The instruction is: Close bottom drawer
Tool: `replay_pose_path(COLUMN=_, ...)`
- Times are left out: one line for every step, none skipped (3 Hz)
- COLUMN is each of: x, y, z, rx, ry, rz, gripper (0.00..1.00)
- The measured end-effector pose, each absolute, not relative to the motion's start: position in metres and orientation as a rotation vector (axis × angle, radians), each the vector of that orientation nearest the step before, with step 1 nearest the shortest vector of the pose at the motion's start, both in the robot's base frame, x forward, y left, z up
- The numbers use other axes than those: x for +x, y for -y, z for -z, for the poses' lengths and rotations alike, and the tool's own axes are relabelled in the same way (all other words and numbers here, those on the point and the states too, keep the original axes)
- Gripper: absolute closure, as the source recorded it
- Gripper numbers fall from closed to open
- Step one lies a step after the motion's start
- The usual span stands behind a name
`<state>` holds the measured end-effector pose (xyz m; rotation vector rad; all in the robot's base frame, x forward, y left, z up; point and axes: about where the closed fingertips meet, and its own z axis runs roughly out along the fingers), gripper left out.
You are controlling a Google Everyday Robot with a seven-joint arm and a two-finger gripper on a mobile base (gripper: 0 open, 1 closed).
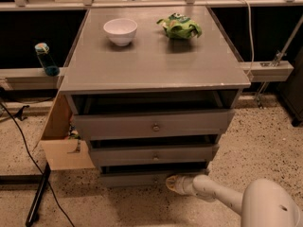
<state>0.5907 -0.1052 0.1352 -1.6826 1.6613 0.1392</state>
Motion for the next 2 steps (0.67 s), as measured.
replay_pose_path(x=0.5939, y=0.1057, z=-0.1352, rx=-1.672, ry=-1.657, rz=-0.104, gripper=1.0)
replay_pose_path(x=0.5977, y=0.1055, z=-0.1354, rx=-1.659, ry=-1.651, rz=-0.074, gripper=1.0)
